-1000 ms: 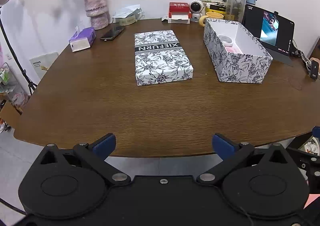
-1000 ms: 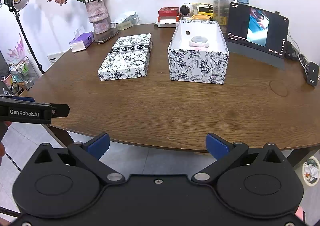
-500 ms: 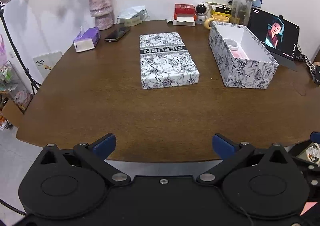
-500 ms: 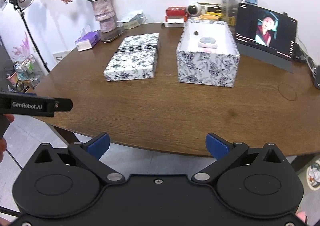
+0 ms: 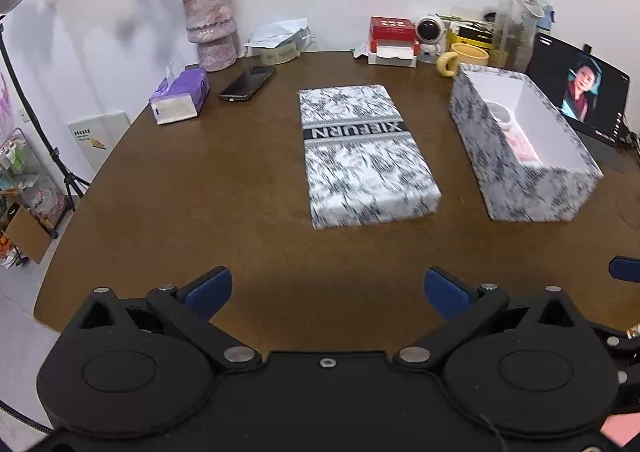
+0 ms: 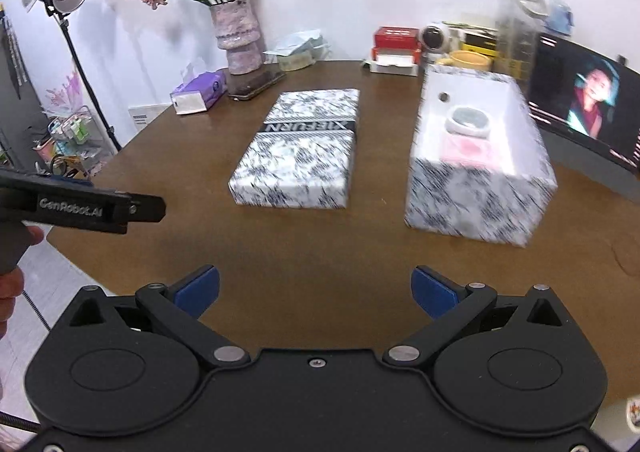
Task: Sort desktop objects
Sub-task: 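Move both grippers toward the closed XIEFURN floral box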
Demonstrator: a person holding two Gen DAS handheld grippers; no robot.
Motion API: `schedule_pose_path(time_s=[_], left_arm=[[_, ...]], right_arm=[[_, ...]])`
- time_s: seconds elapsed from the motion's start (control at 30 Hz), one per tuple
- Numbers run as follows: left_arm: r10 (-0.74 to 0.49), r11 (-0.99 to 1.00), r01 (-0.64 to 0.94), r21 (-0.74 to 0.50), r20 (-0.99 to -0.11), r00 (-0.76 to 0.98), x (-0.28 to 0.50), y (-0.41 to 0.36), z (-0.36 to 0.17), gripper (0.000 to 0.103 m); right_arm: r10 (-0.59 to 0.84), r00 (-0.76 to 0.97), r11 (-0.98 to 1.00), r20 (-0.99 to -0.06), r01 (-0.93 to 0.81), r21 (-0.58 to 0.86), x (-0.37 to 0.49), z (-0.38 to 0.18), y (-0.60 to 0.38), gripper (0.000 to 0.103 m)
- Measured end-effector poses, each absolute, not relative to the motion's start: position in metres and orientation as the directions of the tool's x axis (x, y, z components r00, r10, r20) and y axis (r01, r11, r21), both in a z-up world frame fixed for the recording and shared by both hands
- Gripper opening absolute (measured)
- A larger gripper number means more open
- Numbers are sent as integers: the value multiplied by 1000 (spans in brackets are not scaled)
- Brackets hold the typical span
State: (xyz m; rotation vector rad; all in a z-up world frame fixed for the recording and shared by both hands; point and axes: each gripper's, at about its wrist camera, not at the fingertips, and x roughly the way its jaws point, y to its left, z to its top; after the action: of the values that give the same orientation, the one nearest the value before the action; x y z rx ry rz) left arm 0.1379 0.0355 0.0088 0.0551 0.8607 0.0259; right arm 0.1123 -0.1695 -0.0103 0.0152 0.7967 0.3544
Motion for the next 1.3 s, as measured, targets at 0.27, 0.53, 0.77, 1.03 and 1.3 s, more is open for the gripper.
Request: schedule_pose_path(time_s=[0.27,0.53,0.77,1.03,1.3], left_arm=[[58,997,2,76,-772,633,222,63,9,103],[41,997,34,76,-804,593,314,79,-14,103],[6,996,75,54,-845,534,379,80,-41,103],[-41,991,130,19,-897,439,423,64,-75,103],[-76,987,161,-12,-916,394,443,57,-99,103]], right_arm=[[347,624,922,-700,-365,133,198,-12,-146,103],[338,593,917,-731,-382,114,291,-25,-125,103],[316,521,926,-793,-351,138,348,-55,-125,103],[309,440,934,-843,-306,183,388,-89,-127,103],[307,403,940,-862,-267,210,410,-108,-129,103]])
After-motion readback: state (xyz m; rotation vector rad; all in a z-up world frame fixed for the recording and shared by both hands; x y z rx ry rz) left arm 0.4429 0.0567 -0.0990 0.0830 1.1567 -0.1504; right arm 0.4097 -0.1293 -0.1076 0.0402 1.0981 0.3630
